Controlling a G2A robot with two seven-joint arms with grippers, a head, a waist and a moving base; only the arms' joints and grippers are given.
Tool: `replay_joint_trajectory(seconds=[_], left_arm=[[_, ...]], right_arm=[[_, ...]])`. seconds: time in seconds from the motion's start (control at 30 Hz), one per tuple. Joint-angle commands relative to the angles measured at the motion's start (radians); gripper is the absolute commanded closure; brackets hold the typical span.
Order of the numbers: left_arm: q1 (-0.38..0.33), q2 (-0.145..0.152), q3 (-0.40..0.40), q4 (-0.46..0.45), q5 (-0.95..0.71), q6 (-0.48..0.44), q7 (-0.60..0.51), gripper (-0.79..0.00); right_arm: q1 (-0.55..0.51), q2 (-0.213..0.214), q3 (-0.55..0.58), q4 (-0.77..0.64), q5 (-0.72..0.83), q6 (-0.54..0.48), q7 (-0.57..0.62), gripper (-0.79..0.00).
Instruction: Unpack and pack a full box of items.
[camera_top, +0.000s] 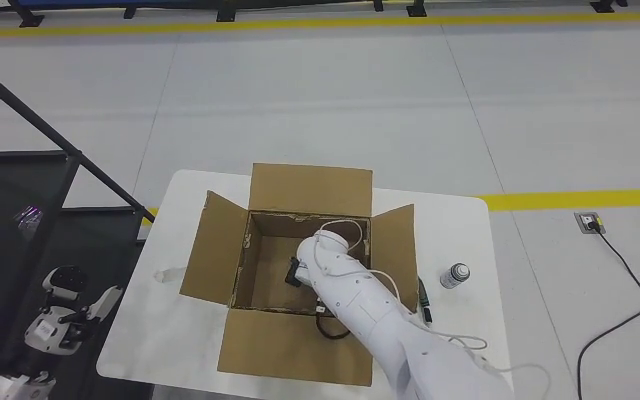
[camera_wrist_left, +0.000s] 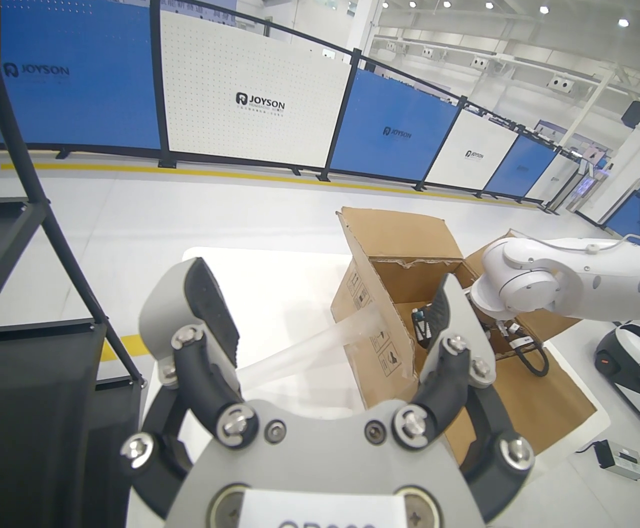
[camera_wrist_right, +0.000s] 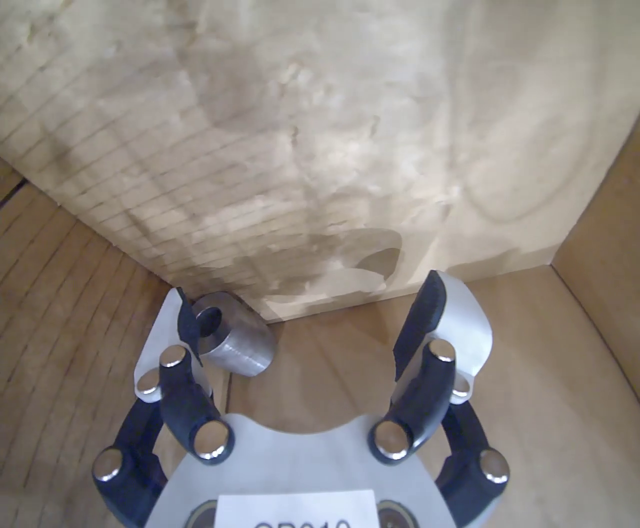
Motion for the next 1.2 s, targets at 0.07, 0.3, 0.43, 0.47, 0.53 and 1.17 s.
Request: replay_joint_trajectory(seconds=[0.07, 0.3, 0.43, 0.47, 0.53, 1.17], left_arm=[[-0.001, 0.0, 0.004, 0.001, 0.004, 0.003, 0.003, -0.785], [-0.007, 0.002, 0.012, 0.006, 0.002, 0.008, 0.0, -0.785], [-0.009, 0.003, 0.015, 0.009, -0.002, 0.006, 0.001, -0.785], [-0.009, 0.003, 0.015, 0.009, -0.003, 0.006, 0.0, -0.785], [-0.01, 0.004, 0.014, 0.01, -0.001, 0.006, 0.0, -0.785], [-0.01, 0.006, 0.018, 0.0, 0.012, 0.011, 0.004, -0.785]], right_arm=[[0.005, 0.003, 0.008, 0.001, 0.003, 0.038, -0.025, -0.785], [0.012, 0.013, 0.001, -0.021, -0.033, -0.114, -0.062, -0.785], [0.012, 0.017, 0.0, -0.026, -0.045, -0.168, -0.063, -0.785], [0.013, 0.018, 0.001, -0.028, -0.048, -0.179, -0.071, -0.785], [0.014, 0.02, 0.001, -0.027, -0.055, -0.193, -0.091, -0.785], [0.015, 0.025, 0.01, -0.054, -0.073, -0.208, -0.092, -0.785]])
